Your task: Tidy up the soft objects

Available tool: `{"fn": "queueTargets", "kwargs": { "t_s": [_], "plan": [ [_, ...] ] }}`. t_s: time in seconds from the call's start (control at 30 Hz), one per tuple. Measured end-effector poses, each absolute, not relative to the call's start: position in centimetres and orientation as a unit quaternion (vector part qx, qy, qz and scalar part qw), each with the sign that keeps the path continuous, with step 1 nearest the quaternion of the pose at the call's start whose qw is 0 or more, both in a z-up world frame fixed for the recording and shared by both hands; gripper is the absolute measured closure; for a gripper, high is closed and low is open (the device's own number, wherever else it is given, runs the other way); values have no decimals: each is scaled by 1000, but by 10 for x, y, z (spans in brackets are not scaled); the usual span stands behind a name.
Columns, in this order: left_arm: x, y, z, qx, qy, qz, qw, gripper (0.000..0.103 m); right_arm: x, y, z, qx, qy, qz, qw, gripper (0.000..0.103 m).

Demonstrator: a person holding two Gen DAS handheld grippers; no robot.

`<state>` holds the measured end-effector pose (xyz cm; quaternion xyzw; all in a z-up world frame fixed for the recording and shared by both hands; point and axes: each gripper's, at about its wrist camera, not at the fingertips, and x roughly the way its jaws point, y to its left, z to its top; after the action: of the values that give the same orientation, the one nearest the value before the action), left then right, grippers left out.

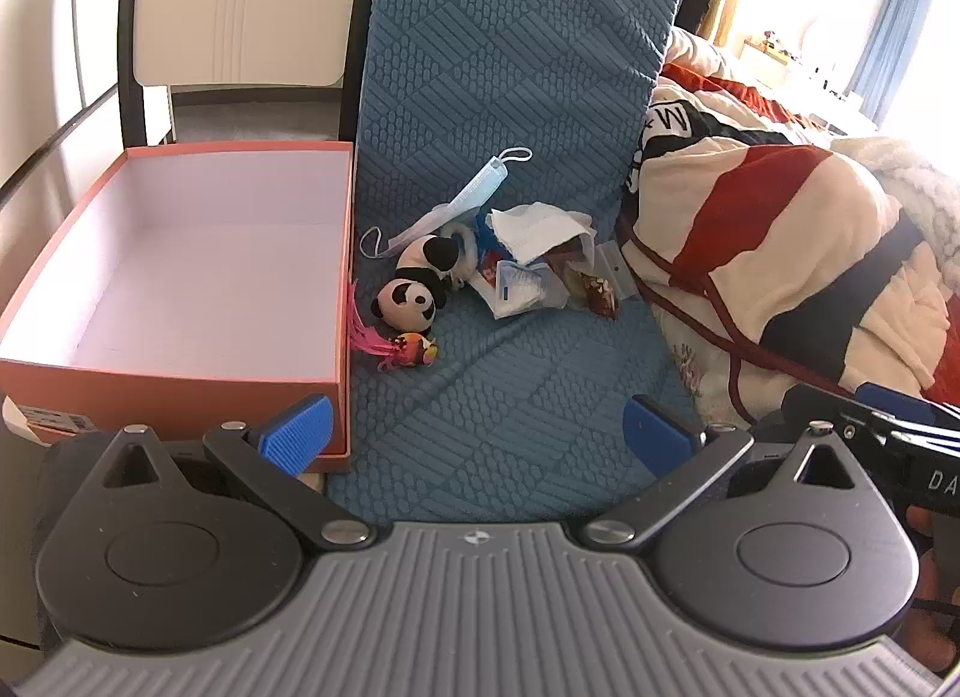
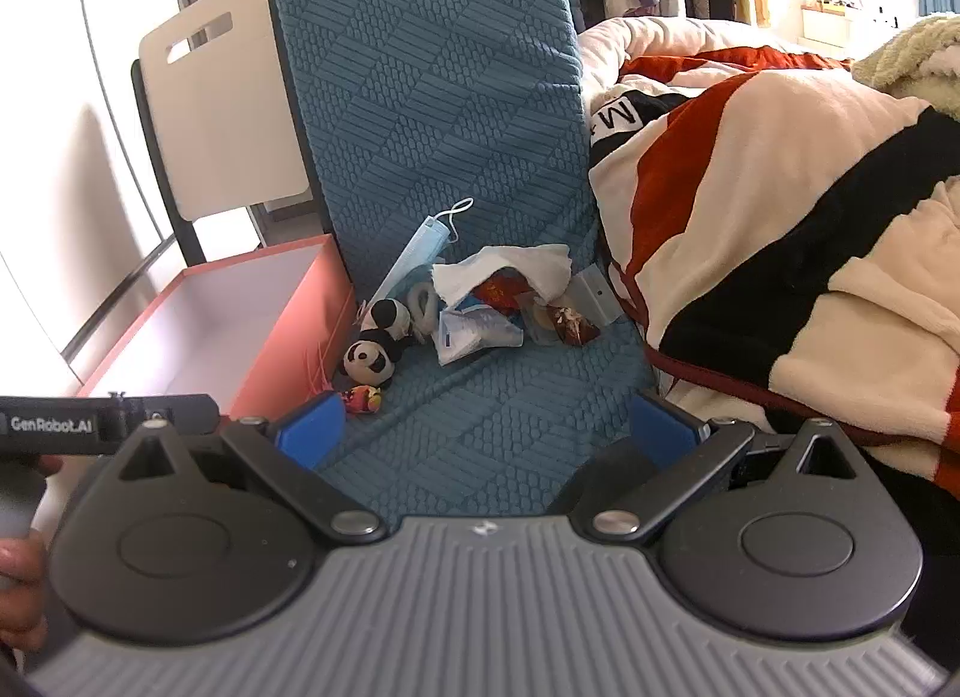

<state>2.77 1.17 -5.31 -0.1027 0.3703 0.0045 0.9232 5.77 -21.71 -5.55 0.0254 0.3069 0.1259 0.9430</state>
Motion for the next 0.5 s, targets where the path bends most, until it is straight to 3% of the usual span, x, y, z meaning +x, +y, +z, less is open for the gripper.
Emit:
{"fn": "queueTargets", "kwargs": {
  "t_s": [0.5],
  "plan": [
    [25, 3, -61, -120, 373, -4, 920, 0, 53, -228, -72, 31, 310, 115, 943, 0]
  ]
}}
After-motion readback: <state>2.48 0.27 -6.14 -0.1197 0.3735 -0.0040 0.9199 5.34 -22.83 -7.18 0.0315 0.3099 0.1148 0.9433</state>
